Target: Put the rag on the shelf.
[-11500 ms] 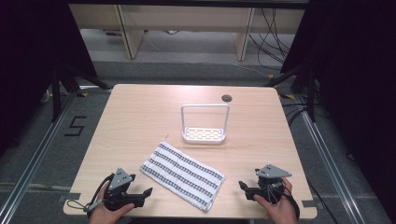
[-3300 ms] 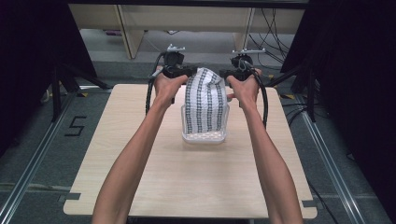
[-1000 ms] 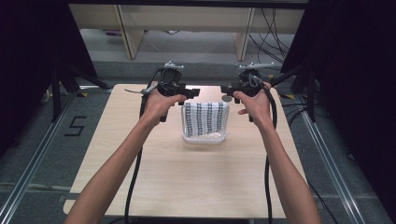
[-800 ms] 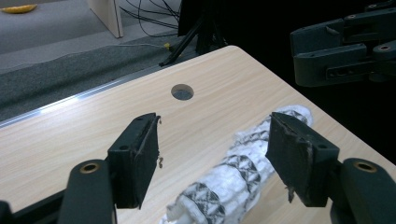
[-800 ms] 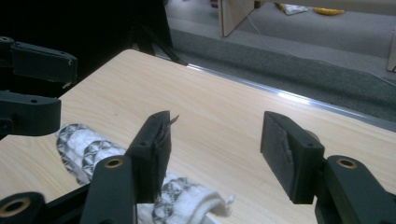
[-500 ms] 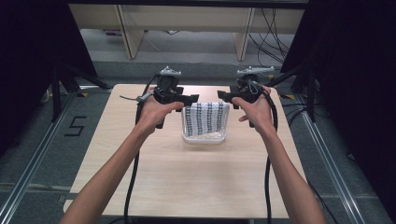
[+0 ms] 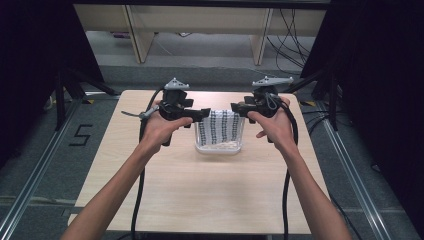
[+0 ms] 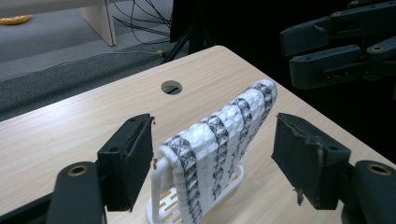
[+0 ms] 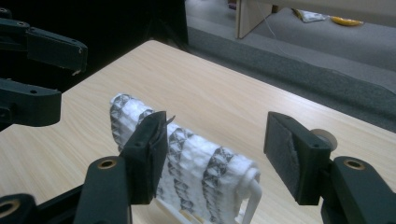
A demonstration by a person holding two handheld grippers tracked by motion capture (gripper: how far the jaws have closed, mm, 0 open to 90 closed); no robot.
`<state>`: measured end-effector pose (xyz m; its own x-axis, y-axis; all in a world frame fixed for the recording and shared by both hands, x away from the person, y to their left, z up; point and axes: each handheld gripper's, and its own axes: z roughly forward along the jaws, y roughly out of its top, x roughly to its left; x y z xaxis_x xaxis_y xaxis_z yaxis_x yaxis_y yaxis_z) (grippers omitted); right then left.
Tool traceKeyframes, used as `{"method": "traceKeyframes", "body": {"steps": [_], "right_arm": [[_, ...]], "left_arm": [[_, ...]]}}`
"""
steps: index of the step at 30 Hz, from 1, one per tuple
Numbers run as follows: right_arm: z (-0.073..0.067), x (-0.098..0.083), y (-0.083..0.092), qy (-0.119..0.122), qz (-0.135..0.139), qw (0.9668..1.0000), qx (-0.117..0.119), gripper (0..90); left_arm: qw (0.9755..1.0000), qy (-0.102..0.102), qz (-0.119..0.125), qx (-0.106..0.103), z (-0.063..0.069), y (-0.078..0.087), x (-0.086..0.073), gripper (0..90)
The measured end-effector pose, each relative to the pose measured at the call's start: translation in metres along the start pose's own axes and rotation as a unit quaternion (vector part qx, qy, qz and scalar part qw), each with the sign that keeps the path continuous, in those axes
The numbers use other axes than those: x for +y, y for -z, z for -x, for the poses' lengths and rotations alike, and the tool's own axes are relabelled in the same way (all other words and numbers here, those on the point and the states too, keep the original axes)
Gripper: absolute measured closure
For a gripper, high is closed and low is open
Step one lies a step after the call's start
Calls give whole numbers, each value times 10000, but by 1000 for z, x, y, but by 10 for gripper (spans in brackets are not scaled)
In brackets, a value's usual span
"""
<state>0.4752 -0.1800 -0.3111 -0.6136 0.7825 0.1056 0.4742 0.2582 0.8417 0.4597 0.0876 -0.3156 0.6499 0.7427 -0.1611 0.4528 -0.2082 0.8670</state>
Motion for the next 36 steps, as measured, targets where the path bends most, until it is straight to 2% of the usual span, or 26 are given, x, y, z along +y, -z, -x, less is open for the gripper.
{"method": "traceKeyframes", "body": {"steps": [4,5,8,15,16,17,18,19,20,23,24,25,27,28,29,30,32,33,34,35,36], "right_arm": [[-4,-3,4,26,-31,10000,23,404],[-5,-4,5,5,-57,10000,38,403],[-7,-8,6,114,-18,9999,35,397],[-10,-15,10,99,-33,9999,123,387],[-9,-15,10,213,12,9997,108,384],[-11,-17,11,92,-11,9999,146,380],[-11,-17,11,188,17,9997,148,376],[-12,-18,12,103,6,9998,160,375],[-12,-19,12,160,13,9997,182,373],[-14,-22,14,74,-1,9998,191,366],[-13,-23,14,179,27,9997,165,365],[-14,-24,14,96,40,9997,223,364],[-14,-27,16,124,6,9997,204,363],[-16,-28,16,33,1,9997,221,363],[-14,-29,15,159,36,9996,234,363],[-16,-31,16,64,28,9997,230,362],[-15,-33,15,114,63,9995,292,362],[-17,-35,15,55,63,9997,250,362],[-16,-36,15,152,50,9994,298,362],[-17,-38,15,35,55,9995,305,362],[-16,-39,15,128,51,9995,295,361]], "left_arm": [[10000,2,51,-10,1,5,-4,281],[10000,-59,13,-18,0,7,-6,281],[10000,15,84,-42,1,10,-10,281],[9999,38,121,-104,2,14,-19,278],[9999,20,87,-110,2,15,-20,278],[9998,40,122,-119,3,16,-21,278],[9998,31,128,-130,3,17,-23,278],[9998,17,135,-141,4,17,-24,277],[9998,27,137,-146,5,19,-25,277],[9998,-16,111,-146,6,22,-27,276],[9998,-13,143,-164,7,23,-29,275],[9997,-2,169,-170,8,23,-30,274],[9997,-23,141,-181,9,25,-33,273],[9998,-59,101,-166,10,27,-34,273],[9998,-52,144,-150,11,27,-36,273],[9997,-67,150,-154,12,28,-37,273],[9997,-97,140,-168,13,31,-40,273],[9998,-98,102,-158,13,32,-41,273],[9997,-94,111,-172,14,33,-43,273],[9997,-95,117,-175,14,34,-44,273],[9997,-83,120,-181,14,35,-46,273]]}}
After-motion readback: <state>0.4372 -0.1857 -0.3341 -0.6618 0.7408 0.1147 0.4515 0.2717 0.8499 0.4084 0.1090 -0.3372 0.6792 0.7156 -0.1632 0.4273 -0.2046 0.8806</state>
